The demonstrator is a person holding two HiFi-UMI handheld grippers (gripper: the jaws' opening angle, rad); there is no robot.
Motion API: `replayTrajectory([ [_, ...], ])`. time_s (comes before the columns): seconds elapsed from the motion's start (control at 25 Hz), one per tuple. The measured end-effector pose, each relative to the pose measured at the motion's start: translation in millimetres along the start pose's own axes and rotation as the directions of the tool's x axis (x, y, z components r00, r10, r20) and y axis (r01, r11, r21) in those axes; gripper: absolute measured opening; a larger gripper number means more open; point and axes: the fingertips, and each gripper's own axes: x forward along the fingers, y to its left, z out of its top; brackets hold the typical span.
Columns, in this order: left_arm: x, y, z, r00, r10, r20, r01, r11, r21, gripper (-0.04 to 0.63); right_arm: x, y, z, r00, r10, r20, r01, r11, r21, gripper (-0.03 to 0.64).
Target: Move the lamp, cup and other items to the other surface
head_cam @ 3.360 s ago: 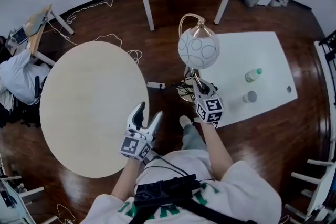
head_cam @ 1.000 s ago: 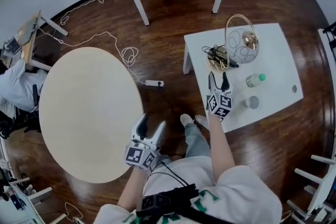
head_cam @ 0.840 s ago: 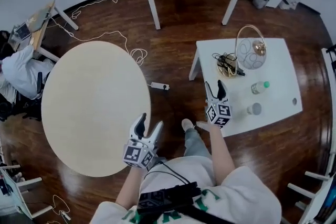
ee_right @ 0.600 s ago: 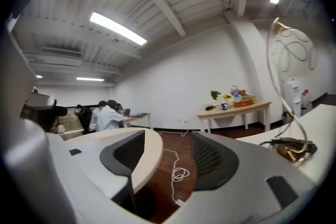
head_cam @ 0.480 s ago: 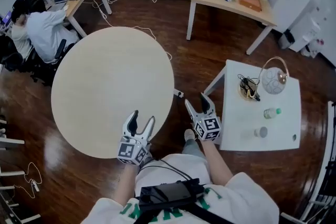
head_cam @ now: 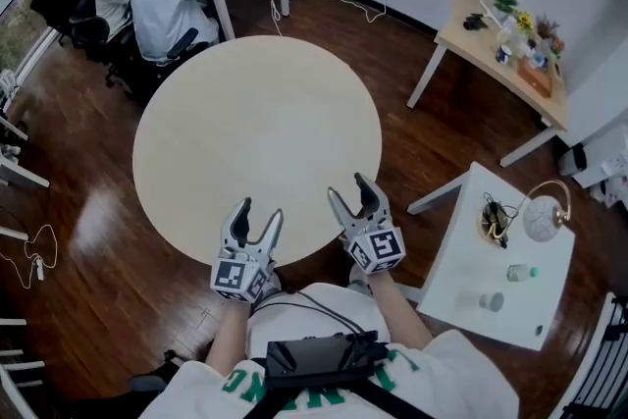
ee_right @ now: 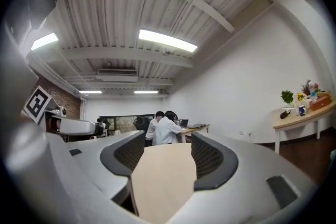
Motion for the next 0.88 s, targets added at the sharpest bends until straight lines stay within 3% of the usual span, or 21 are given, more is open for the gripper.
replayTrajectory([
  [0.4,-19.4,18.2,7.4,1.0,0.023,0.014,-0.023,1.0,-0.001,0.279,28.9,45.0,7.7,0.991,0.131,-0.03,-0.131,0.991,0.005,0.299],
  [0.88,-22.5,24.5,16.7,1.0,-0.003,0.028,0.002,1.0,0.016,0.279,32.5,69.8,3.3,0.983,0.169,-0.072,-0.171,0.985,-0.021,0.298],
])
